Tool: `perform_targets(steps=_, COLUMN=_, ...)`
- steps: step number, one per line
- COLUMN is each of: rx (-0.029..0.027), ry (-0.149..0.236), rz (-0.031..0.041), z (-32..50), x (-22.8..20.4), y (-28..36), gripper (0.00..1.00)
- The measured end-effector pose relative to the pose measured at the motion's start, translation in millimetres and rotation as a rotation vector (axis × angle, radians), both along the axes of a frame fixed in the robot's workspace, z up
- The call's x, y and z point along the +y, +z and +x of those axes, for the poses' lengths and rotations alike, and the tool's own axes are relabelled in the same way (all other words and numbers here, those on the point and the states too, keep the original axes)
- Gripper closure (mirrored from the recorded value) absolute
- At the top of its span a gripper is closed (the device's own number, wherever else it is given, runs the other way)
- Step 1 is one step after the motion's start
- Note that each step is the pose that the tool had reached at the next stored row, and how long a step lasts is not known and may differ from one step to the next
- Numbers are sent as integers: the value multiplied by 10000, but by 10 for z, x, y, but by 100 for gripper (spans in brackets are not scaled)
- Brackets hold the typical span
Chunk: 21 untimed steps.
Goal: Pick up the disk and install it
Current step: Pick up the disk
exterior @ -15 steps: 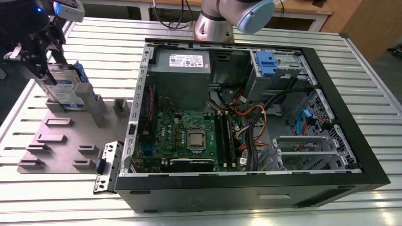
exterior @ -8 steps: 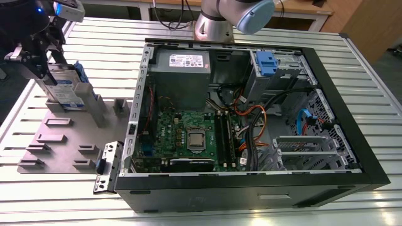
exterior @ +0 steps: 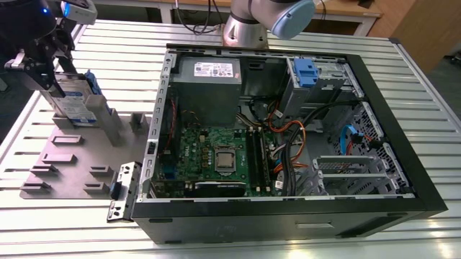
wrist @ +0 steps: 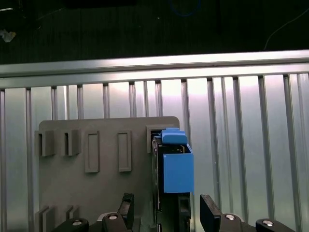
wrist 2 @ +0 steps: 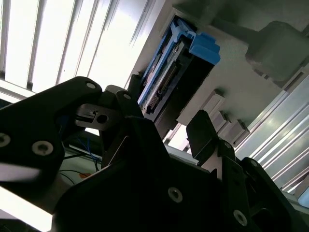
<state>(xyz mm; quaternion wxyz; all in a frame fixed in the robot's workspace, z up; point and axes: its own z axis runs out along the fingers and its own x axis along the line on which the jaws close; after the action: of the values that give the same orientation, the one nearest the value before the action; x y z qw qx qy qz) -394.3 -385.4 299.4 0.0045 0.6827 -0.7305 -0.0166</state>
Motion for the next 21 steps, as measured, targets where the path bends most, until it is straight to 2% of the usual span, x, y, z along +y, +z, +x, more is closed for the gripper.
perform_targets(steps=5, rx=4, ry=85, rz=29, z=-1, x=0, y=3, gripper=35)
perform_targets(steps=9, rx=-9, ry=120, rz=158, z=0, x=-2, y=2, gripper=35)
perform_targets(steps=11, rx=-18, ry=139, rz=250, z=0, x=-4, y=2, gripper=35)
perform_targets(steps=21, rx=-17, ry=284, rz=256, z=0, x=-4, y=1, gripper=35)
